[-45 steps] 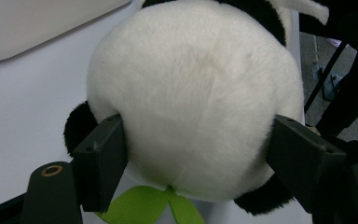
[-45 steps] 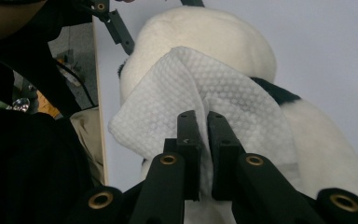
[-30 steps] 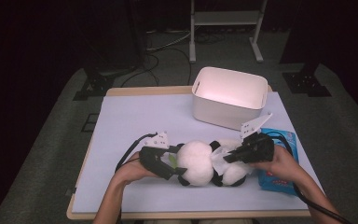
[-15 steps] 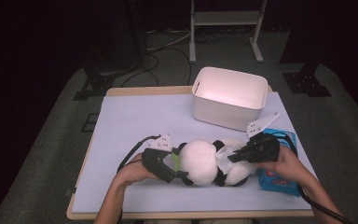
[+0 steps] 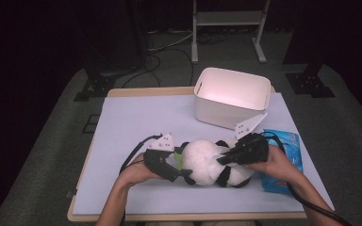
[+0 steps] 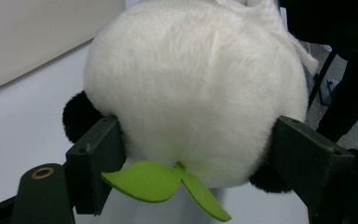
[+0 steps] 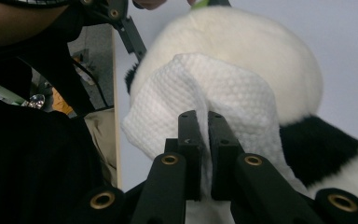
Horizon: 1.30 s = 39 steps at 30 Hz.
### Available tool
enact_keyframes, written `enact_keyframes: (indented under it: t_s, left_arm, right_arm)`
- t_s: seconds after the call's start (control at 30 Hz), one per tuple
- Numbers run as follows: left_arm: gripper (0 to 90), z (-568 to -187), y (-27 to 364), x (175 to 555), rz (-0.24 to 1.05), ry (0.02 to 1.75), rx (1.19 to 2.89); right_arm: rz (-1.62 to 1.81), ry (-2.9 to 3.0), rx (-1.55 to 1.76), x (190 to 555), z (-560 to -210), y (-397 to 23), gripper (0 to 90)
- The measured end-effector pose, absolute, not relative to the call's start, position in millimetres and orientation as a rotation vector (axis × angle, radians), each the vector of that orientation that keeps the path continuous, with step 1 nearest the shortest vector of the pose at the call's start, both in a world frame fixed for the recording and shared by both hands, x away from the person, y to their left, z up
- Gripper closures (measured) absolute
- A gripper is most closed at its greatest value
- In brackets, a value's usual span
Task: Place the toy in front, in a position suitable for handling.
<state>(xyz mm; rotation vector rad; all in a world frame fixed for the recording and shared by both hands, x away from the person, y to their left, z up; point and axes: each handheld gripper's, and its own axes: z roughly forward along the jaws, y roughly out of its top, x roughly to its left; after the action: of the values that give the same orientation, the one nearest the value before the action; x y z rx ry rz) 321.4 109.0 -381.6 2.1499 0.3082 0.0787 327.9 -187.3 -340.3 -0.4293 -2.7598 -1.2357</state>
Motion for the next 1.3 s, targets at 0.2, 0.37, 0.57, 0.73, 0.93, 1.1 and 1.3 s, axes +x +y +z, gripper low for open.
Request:
enact_keyframes:
  t_s: [0.2,0.37,0.57,0.73,0.93,1.1,1.3]
  left_arm:
    - [19.9,-381.3,108.7,321.1,0.078,0.313,2.146]
    - [19.9,-380.7,108.7,321.3,0.080,0.312,2.149]
    - [19.9,-380.8,109.3,321.6,0.074,0.314,2.145]
    - [19.8,-381.1,109.6,321.5,0.073,0.318,2.144]
    - [19.9,-379.8,108.3,321.1,0.072,0.317,2.135]
    - [19.9,-380.2,108.9,321.3,0.072,0.321,2.141]
    - [19.9,-379.4,108.1,320.3,0.072,0.318,2.140]
  right_arm:
    - [-1.245,-2.750,-0.371,328.6,-334.5,-167.8,85.0]
    - [-1.258,-2.744,-0.323,328.3,-329.7,-154.9,85.0]
    - [-1.246,-2.746,-0.324,325.9,-331.9,-158.9,85.1]
    - [-1.233,-2.741,-0.351,323.1,-336.3,-169.9,85.0]
    - [-1.225,-2.734,-0.393,319.9,-342.8,-182.5,85.0]
    - [-1.222,-2.743,-0.375,320.4,-338.9,-177.5,85.0]
    - [-1.247,-2.745,-0.336,323.2,-331.0,-164.6,85.1]
